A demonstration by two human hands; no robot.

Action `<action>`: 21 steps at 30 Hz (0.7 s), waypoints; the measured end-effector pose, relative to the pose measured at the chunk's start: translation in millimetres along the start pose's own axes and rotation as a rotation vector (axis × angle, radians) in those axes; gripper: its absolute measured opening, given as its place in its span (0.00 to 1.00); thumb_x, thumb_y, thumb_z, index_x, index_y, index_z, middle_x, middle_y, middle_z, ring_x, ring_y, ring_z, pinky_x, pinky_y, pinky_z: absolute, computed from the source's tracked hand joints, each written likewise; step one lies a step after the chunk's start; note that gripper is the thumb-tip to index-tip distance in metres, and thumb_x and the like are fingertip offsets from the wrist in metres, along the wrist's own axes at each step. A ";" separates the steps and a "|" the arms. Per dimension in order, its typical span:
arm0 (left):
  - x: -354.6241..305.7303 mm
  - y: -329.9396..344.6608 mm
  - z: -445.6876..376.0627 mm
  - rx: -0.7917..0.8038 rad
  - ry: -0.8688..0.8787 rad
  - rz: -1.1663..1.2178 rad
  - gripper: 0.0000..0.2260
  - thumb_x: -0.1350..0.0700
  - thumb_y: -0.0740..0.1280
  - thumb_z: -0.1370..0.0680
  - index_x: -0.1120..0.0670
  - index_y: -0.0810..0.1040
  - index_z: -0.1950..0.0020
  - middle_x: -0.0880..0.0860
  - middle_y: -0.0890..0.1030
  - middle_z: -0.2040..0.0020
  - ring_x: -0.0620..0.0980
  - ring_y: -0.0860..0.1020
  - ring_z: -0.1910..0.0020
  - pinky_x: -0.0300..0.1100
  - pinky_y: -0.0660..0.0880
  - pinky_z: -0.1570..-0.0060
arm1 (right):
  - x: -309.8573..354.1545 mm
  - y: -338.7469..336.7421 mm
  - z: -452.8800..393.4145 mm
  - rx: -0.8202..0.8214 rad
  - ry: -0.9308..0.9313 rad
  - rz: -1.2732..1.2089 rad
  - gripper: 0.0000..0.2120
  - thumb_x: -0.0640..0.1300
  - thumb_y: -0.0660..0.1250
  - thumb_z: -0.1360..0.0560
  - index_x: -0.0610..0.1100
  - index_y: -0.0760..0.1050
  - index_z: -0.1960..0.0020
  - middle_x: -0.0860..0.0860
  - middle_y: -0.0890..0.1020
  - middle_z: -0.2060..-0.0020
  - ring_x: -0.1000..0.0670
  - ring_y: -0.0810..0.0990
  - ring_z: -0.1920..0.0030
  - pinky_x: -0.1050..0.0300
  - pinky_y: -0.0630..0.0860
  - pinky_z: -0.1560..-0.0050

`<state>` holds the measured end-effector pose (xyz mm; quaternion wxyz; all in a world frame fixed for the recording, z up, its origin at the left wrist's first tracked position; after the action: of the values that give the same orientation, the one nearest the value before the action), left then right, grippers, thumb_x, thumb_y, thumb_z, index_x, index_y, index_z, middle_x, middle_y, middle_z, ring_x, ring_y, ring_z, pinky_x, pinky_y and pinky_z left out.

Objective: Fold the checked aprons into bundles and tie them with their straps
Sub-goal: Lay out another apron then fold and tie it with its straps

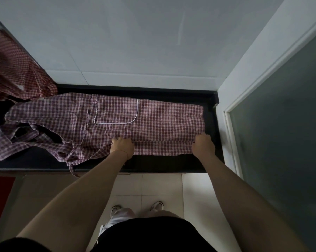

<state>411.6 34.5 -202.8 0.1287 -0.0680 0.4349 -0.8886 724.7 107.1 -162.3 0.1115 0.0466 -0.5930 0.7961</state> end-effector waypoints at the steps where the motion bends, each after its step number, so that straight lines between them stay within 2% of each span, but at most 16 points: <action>1: -1.6 -2.0 2.2 -0.006 0.003 -0.008 0.15 0.54 0.53 0.16 0.54 0.76 0.37 0.56 0.76 0.36 0.58 0.72 0.38 0.54 0.66 0.36 | -0.3 -0.9 1.5 -0.009 0.007 0.013 0.06 0.41 0.67 0.22 0.42 0.75 0.46 0.45 0.76 0.48 0.44 0.76 0.47 0.50 0.78 0.47; 4: -5.2 -12.4 10.1 -0.017 -0.045 0.022 0.15 0.52 0.55 0.16 0.55 0.73 0.34 0.58 0.74 0.35 0.60 0.70 0.35 0.52 0.69 0.36 | -13.4 0.6 5.0 0.007 0.158 -0.017 0.07 0.45 0.68 0.22 0.44 0.74 0.47 0.42 0.72 0.39 0.41 0.72 0.40 0.47 0.75 0.41; 6: -18.9 -25.0 16.9 -0.059 -0.030 0.045 0.14 0.50 0.58 0.19 0.53 0.73 0.36 0.57 0.75 0.36 0.59 0.70 0.35 0.53 0.68 0.36 | -24.4 4.4 7.0 0.028 0.267 -0.135 0.07 0.46 0.69 0.23 0.44 0.74 0.50 0.41 0.71 0.38 0.40 0.73 0.42 0.46 0.75 0.42; 9: -64.0 -45.1 22.1 -0.130 0.114 0.082 0.12 0.47 0.57 0.20 0.51 0.77 0.47 0.53 0.81 0.47 0.54 0.76 0.46 0.54 0.64 0.34 | -31.7 4.6 9.3 0.010 0.270 -0.436 0.06 0.44 0.72 0.25 0.44 0.77 0.55 0.44 0.78 0.47 0.48 0.78 0.55 0.57 0.76 0.56; 11: -97.1 -50.4 25.2 -0.065 0.186 0.287 0.14 0.46 0.57 0.19 0.52 0.78 0.47 0.52 0.81 0.51 0.52 0.77 0.50 0.52 0.66 0.34 | -37.4 -3.6 16.6 -0.011 0.274 -0.612 0.04 0.41 0.72 0.25 0.43 0.77 0.55 0.46 0.81 0.54 0.52 0.77 0.60 0.62 0.71 0.63; 13: -124.2 -49.9 28.6 0.063 0.239 0.542 0.12 0.49 0.60 0.18 0.54 0.79 0.48 0.52 0.80 0.54 0.49 0.76 0.56 0.44 0.73 0.48 | -37.3 -14.3 24.2 -0.046 0.268 -0.714 0.04 0.41 0.71 0.25 0.42 0.78 0.54 0.48 0.80 0.57 0.50 0.79 0.57 0.60 0.72 0.62; 14: -140.4 -50.7 30.2 0.110 0.284 0.612 0.10 0.50 0.61 0.19 0.54 0.79 0.49 0.52 0.79 0.54 0.49 0.77 0.57 0.42 0.74 0.53 | -38.3 -21.2 27.3 -0.064 0.260 -0.751 0.04 0.41 0.71 0.26 0.41 0.78 0.54 0.49 0.80 0.58 0.49 0.79 0.56 0.59 0.72 0.61; 15: -150.8 -52.6 31.2 0.132 0.317 0.659 0.09 0.51 0.62 0.18 0.54 0.79 0.50 0.52 0.80 0.54 0.51 0.78 0.55 0.43 0.75 0.52 | -34.2 -27.0 29.3 -0.072 0.236 -0.772 0.05 0.41 0.72 0.26 0.40 0.78 0.54 0.49 0.80 0.59 0.49 0.79 0.56 0.60 0.73 0.61; 17: -170.2 -58.3 32.3 0.147 0.363 0.733 0.10 0.51 0.62 0.18 0.54 0.81 0.48 0.51 0.82 0.54 0.52 0.81 0.52 0.43 0.77 0.50 | -26.8 -37.9 31.6 -0.066 0.173 -0.799 0.05 0.41 0.73 0.27 0.41 0.78 0.54 0.49 0.81 0.60 0.51 0.79 0.58 0.62 0.72 0.61; 21: -191.7 -82.1 42.0 0.070 0.439 0.829 0.12 0.52 0.64 0.18 0.50 0.77 0.35 0.46 0.78 0.50 0.41 0.76 0.62 0.30 0.70 0.68 | -8.1 -56.3 33.1 -0.026 0.028 -0.810 0.06 0.40 0.74 0.28 0.41 0.79 0.54 0.49 0.82 0.60 0.53 0.80 0.59 0.64 0.73 0.61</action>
<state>591.0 106.3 -113.8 0.3801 0.3052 0.4121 -0.7698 743.8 89.8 -101.7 0.4249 0.2642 -0.5348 0.6808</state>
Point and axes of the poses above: each hand's wrist, its own z-axis away from the middle knuckle, its own y-axis out of the palm, x = y × z, the point moved 8 cm from there along -z, towards the middle knuckle
